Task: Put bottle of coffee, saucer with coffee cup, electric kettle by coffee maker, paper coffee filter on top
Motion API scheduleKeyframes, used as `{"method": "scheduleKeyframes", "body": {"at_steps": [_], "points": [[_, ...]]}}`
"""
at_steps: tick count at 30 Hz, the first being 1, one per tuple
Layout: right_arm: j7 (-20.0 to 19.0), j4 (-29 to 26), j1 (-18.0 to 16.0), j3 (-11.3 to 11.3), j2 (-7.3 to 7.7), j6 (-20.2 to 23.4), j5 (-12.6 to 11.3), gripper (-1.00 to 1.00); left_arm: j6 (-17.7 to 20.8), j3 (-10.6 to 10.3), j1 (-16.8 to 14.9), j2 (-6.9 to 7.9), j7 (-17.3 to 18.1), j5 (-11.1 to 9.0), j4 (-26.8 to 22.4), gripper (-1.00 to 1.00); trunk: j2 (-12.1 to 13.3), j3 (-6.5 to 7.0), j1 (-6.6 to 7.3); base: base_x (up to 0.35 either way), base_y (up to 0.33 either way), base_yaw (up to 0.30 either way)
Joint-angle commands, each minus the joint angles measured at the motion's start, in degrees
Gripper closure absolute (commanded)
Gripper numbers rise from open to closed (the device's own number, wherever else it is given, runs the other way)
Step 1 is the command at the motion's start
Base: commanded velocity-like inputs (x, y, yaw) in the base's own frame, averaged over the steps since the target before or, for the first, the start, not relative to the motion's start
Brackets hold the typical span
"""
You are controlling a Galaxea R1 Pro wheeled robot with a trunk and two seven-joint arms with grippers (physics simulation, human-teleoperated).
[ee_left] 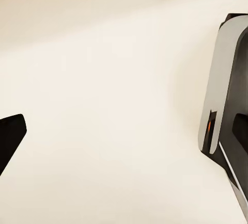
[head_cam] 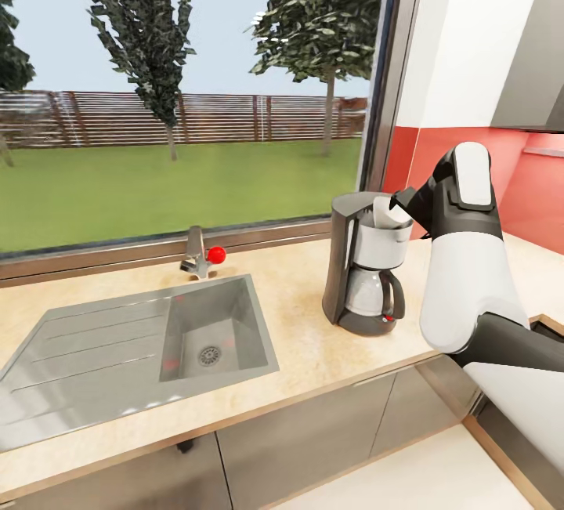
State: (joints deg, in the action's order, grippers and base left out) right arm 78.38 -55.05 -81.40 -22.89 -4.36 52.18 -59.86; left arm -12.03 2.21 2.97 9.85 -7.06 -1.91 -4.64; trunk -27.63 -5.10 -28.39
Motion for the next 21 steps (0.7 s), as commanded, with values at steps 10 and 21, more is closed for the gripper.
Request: {"method": "scheduleKeyframes", "body": {"at_steps": [10, 21], "points": [[0.54, -0.06, -0.07, -0.14, -0.04, 0.56, -0.43, -1.0, -0.09, 0.2, 0.02, -0.01, -0.02, -0.2, -0.1, -1.0, -0.1, -0.11, -0.03, 0.0, 0.062, 0.0], [0.54, -0.1, -0.07, -0.14, -0.04, 0.56, -0.43, -1.0, -0.09, 0.25, 0.02, -0.01, 0.02, -0.2, -0.1, -1.0, -0.1, -0.11, -0.03, 0.0, 0.046, 0.0]]}}
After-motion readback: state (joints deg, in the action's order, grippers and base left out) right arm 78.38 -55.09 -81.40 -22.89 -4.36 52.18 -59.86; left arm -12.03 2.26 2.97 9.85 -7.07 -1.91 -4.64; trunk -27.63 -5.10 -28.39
